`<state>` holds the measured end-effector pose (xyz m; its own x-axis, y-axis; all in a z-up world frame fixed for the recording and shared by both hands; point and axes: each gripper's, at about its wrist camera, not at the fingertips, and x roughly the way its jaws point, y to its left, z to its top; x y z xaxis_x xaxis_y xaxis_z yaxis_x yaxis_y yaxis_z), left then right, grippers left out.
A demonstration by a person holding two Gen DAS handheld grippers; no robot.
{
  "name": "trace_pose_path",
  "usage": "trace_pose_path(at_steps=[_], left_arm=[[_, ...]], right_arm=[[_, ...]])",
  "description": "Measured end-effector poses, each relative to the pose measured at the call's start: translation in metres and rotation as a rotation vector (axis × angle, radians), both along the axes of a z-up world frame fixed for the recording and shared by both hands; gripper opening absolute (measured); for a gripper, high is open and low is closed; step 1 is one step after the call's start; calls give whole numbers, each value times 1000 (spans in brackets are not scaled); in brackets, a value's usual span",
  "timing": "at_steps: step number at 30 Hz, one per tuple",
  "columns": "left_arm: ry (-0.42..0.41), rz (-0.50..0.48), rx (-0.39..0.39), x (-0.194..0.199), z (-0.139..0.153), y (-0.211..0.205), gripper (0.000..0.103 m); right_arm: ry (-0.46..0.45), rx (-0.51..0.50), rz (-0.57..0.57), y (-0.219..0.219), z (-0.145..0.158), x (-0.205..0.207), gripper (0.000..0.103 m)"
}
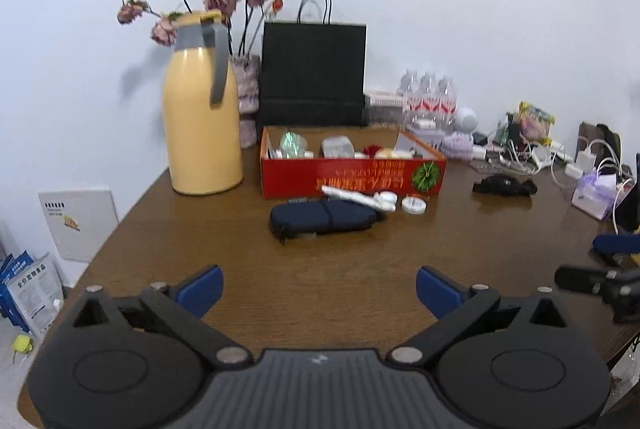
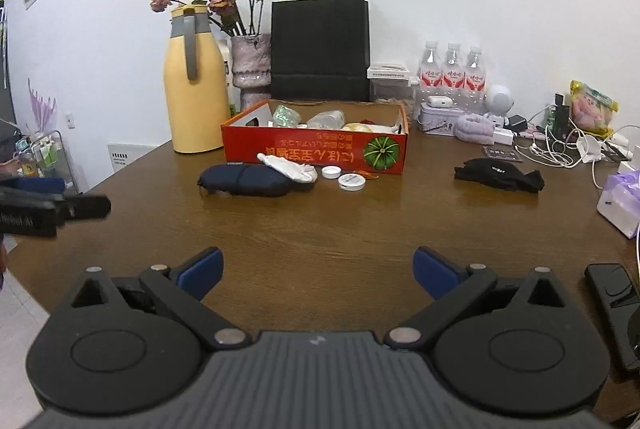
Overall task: Organize objects
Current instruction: 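Grasp a white cap with left gripper while right gripper grasps a round white cap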
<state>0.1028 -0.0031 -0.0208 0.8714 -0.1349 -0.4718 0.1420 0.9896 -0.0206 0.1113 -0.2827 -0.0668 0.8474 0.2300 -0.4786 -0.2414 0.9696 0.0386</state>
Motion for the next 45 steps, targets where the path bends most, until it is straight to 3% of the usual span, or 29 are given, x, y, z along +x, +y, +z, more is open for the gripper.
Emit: trace_pose_path(at_steps=[4,8,11,13,15,17,18,22,25,26,27,28,30,33,40,45], left_arm=[[6,-71,-1,33,-11,-12,103],[-11,-96,53,102,-16,-35,101],[-41,-155,59,162,-13,-50,101],[-33,-109,86,203,-17,-59,100],[-8,-32,121,238,-25,-67,98],[54,-47,107,271,-37,-70,96],[98,-41,94,285,-43,-70,88],[218,55,49,321,-63,-66,84],[223,71,30,323,-71,-63,83],[218,57,27,322,-73,-61,68],[212,35,21,320,-74,-61,42],[202,6,0,317,-74,-61,31],[176,34,31,308,-67,-66,17],[127,63,63,287,-55,-71,12],[-11,4,-151,173,0,-52,5],[-67,-9,-241,88,18,-23,5]], right_arm=[[-4,-2,-8,-6,-6,34,103],[-22,26,-2,-5,-17,107,103],[-7,-7,-33,5,-25,174,92],[5,-13,-66,11,-34,212,88],[31,-38,-78,17,-45,242,84],[76,-53,-50,25,-56,266,83],[92,-65,-40,29,-62,276,78],[155,-90,-49,38,-81,299,67],[165,-19,-53,31,-90,304,59],[156,-8,-56,28,-90,304,47],[157,9,-53,27,-90,304,40],[162,17,-53,27,-90,304,40],[156,3,-47,30,-90,299,40],[127,15,-50,29,-84,279,39],[20,84,-18,18,-47,197,39],[-28,159,-6,6,-33,128,40]])
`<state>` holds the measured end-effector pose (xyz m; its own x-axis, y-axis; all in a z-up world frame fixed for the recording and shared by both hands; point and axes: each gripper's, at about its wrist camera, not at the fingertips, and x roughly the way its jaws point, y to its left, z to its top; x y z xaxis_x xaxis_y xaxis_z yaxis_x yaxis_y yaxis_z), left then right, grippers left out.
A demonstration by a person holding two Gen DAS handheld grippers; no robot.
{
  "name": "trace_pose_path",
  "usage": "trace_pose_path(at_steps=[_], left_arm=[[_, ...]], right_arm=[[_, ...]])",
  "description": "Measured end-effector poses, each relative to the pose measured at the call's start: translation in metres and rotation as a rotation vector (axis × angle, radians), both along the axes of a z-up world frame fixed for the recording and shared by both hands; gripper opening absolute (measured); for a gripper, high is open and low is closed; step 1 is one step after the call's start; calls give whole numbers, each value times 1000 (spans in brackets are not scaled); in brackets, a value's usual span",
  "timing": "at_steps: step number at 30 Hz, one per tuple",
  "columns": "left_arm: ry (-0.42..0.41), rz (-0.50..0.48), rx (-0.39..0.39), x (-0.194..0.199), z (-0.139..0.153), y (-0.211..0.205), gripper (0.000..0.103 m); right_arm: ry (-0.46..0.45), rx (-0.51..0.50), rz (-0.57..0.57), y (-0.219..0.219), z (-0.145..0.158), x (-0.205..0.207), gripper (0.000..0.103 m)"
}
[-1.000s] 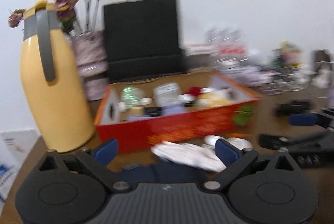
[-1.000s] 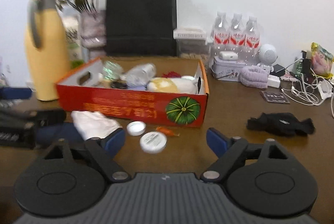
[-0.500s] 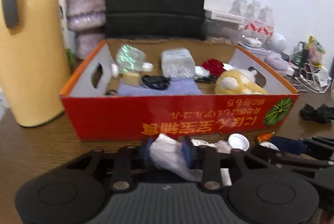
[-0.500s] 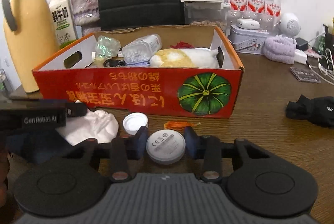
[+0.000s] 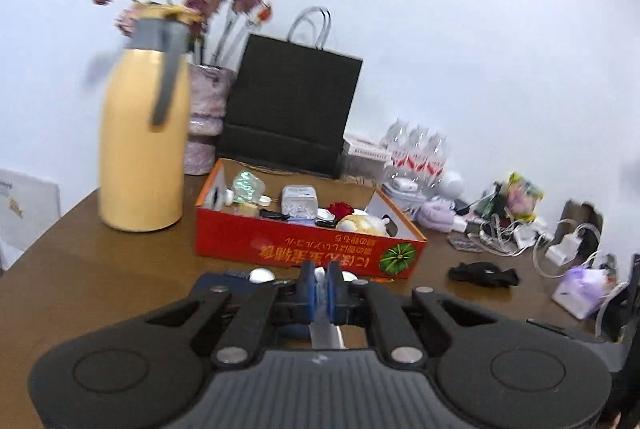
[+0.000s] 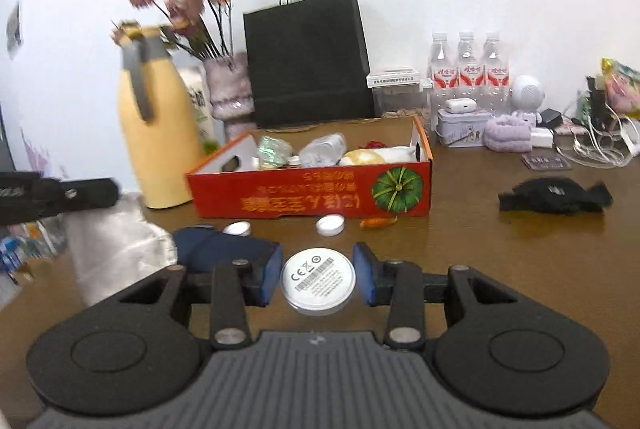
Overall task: Organize objects
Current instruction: 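Grasp a white cap with left gripper while right gripper grasps a round white cap, then drop both white caps into the red box and open both grippers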
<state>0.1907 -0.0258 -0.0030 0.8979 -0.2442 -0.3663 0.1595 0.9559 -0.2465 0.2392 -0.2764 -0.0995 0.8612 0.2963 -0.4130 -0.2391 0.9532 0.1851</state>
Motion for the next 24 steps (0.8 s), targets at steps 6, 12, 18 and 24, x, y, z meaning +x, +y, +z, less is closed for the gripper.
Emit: trace_pose_path(at_steps=[6,12,18,24], left_arm=[[-11,42,-43,-54,3,27,5],[-2,61,-48,-40,1,39,4],[-66,-2,-58,1,24,45,4],[-128,-21,-16,112,55,37,4]], right_arm=[[34,66,-20,-5,-5,-43,40],[20,15,-1,7,-1,-39,40],[-59,-32,34,18,24,-7,40],[-97,12,67,32,50,91,40]])
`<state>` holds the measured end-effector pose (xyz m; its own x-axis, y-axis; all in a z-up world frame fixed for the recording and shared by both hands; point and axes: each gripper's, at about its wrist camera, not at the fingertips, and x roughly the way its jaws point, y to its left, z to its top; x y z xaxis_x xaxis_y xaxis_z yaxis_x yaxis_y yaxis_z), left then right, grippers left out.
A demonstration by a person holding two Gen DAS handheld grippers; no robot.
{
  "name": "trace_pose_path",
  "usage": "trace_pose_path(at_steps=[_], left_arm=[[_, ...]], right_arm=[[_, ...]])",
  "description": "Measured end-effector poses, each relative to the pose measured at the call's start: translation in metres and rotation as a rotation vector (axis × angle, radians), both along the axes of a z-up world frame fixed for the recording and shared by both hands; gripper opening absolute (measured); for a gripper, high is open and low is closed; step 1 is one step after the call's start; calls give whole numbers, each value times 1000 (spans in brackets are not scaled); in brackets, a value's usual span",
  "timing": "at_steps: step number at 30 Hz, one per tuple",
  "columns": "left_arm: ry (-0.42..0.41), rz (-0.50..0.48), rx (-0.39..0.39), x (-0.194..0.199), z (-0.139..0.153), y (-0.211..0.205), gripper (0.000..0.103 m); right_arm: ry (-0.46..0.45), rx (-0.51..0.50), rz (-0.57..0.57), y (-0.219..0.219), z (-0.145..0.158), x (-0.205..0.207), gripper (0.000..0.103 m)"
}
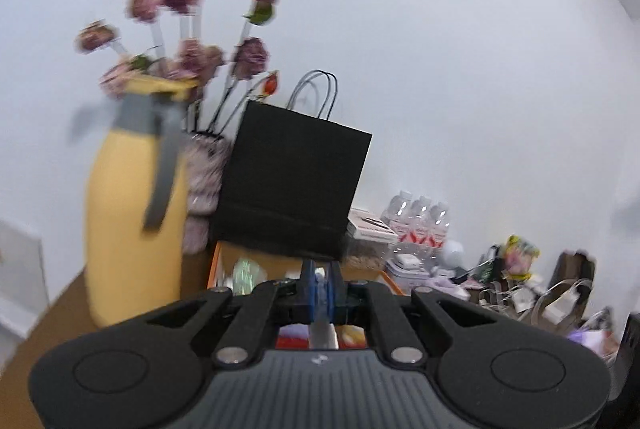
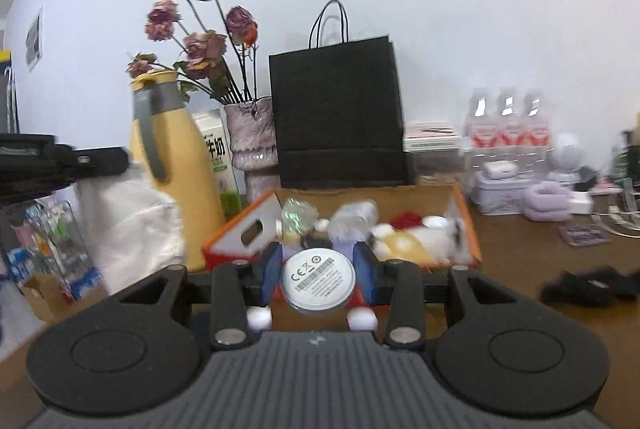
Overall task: Organize objects
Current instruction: 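Drop both white caps into the red box and open both grippers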
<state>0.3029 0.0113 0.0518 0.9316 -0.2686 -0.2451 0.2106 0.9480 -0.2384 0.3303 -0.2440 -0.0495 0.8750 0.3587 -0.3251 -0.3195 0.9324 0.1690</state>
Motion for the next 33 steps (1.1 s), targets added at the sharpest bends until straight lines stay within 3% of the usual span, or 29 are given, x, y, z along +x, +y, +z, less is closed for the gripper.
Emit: trace_pose_path(at_steps=[5,7,9,12,14,17,21,28,30,33], left_arm=[[48,50,80,106,-4,-8,6],[106,111,25,143,-20,-2,14],[178,146,0,168,-38,2,38],[231,151,8,180,-60,2,43],[234,118,20,177,-66,0,48],[207,115,58,160,-64,-5,60],[169,67,66,122,-55,-6,65],[47,32,134,43,-36,-4,77],[34,33,118,29,-34,1,78],[82,32,37,5,-39,18,78]], right_arm=[[53,23,4,23,-10,87,40],[72,35,2,32,-25,112,41],[121,48,-11,39,-45,134,45],[190,46,-38,41,-64,150,49],[171,49,-55,39,-62,147,56],[123,55,-83,36,-53,137,79],[100,80,-99,35,-49,119,80],[-26,145,-94,47,-39,57,80],[-69,105,-81,50,-40,37,79],[-86,-6,-80,51,-37,7,79]])
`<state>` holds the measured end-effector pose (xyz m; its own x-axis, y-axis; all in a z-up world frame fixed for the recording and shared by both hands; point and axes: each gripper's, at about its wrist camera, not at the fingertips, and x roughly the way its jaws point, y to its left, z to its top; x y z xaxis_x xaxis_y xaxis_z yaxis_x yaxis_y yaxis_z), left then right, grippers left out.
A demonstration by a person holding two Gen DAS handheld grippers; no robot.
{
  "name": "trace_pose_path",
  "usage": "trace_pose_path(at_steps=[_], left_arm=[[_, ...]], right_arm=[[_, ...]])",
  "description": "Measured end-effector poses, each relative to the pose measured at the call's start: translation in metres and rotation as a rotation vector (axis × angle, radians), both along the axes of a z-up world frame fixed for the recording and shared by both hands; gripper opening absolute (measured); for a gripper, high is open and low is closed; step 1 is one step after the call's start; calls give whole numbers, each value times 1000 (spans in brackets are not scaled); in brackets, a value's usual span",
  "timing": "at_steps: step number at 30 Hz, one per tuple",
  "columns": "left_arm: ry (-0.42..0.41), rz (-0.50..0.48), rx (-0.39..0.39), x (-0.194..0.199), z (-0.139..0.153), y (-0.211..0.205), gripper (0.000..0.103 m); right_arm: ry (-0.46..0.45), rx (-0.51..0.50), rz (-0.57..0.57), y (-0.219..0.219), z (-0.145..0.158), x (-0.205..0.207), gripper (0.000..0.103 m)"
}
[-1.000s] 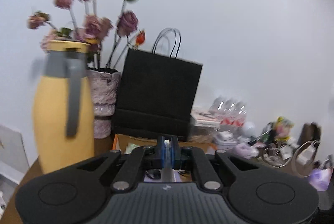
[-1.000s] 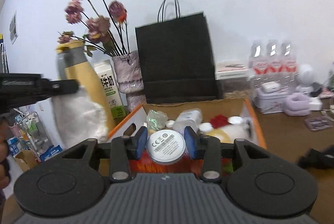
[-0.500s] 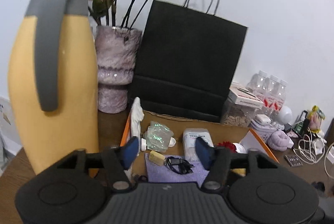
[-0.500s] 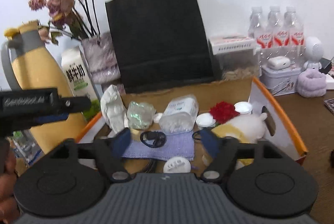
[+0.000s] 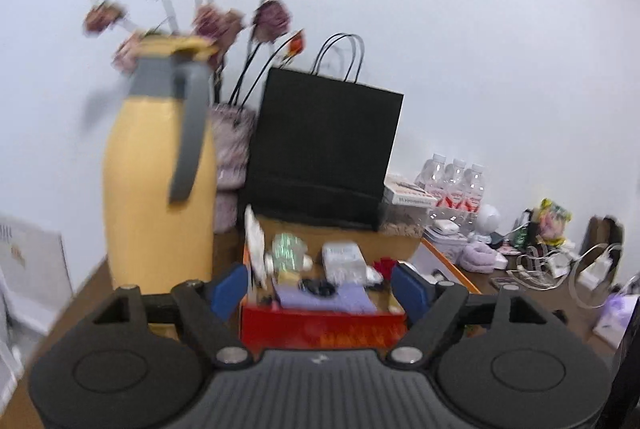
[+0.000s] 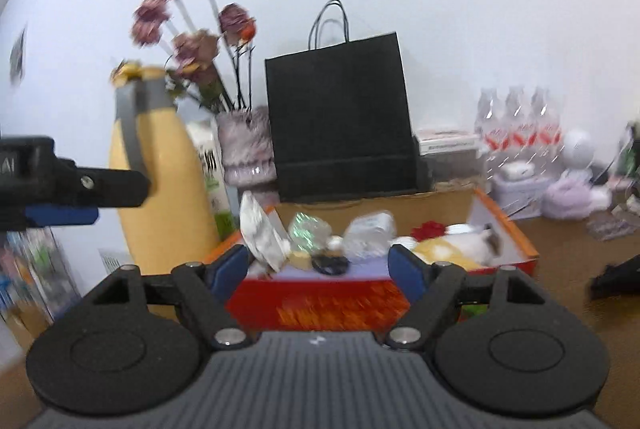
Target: Organize objects
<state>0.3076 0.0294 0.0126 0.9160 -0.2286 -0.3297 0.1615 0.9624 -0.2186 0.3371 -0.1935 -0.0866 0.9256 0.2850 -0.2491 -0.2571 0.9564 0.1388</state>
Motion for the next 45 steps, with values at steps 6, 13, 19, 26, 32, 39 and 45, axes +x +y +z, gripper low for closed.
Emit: trace_pose_path(at_steps=[6,13,19,26,32,39,45], left_arm=[[-7,-47,-82,-92,-12,17,99],[108,-69,-17,-192,-51,5,101],[175,-29,80,-218,-60,12,101],[75,-68,170,-107,-50,-21,92],[190,-266,225,45,-72,-57,78],[278,-155,319,96,-115,-66,60],[271,-164,308,96,-119,-63,27]], right_arm=[[61,-35,50,-18,17,-78,81],[185,-130,136,-36,-1,-186,99],[206,-221,173,-58,0,-249,103],[79,-272,79,-67,22,-155,102],[196,-228,66,-54,5,5,73],[330,-281,87,-27,-57,94,56],[342,-261,140,-23,-68,94,28]])
